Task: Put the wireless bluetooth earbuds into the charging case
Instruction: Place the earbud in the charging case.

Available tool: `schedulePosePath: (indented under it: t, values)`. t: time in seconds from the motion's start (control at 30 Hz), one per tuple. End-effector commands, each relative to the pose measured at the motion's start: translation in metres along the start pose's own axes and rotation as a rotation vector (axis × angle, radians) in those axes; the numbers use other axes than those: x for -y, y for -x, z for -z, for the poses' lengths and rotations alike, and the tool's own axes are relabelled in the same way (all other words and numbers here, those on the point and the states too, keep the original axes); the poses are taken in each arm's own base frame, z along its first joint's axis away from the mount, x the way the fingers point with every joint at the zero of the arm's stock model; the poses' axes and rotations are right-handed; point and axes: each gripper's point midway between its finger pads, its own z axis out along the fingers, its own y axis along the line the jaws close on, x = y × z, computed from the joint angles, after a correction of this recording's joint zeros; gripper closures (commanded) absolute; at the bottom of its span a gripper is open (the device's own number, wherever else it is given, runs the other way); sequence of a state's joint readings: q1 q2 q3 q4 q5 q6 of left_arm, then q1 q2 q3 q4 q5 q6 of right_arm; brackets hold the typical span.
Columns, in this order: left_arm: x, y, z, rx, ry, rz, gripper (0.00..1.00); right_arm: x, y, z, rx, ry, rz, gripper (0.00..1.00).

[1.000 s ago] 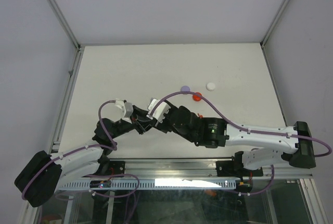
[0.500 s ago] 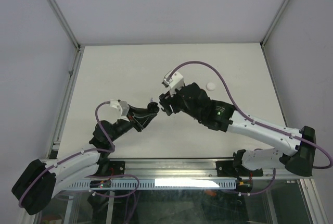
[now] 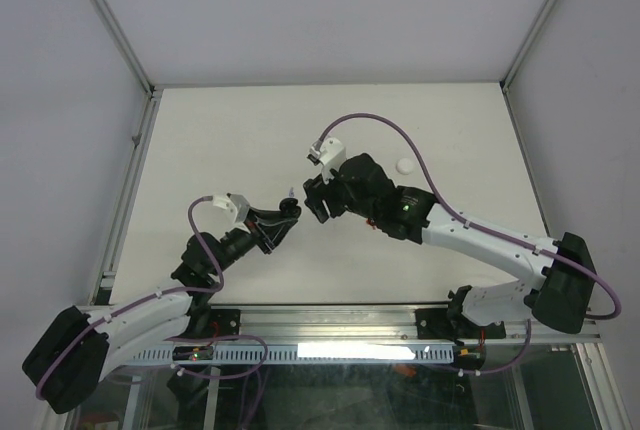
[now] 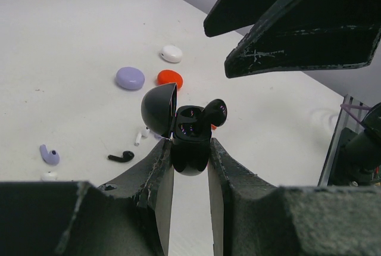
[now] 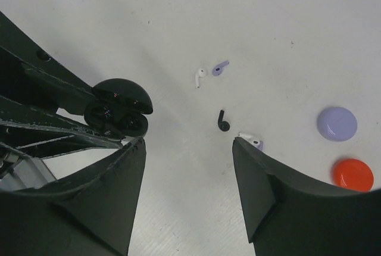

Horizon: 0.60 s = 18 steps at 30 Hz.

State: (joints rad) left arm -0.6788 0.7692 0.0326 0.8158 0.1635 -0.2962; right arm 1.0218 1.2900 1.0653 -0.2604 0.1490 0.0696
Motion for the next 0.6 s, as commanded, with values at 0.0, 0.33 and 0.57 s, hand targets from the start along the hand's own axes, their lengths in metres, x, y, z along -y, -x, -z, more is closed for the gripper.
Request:
schedulePosePath:
  t: [0.0, 0.33, 0.57]
  values:
    - [0.013, 0.019, -0.003, 0.078, -0.077, -0.018, 1.00, -0.016, 0.013, 0.000, 0.052, 0.081, -0.001, 0.36]
    - [0.031, 0.027, -0.003, 0.100, -0.176, -0.029, 1.00, -0.026, 0.003, -0.001, 0.027, 0.144, 0.024, 0.36]
    - [0.027, 0.025, -0.006, 0.092, -0.153, -0.025, 1.00, -0.043, 0.012, 0.015, 0.054, 0.255, 0.038, 0.36]
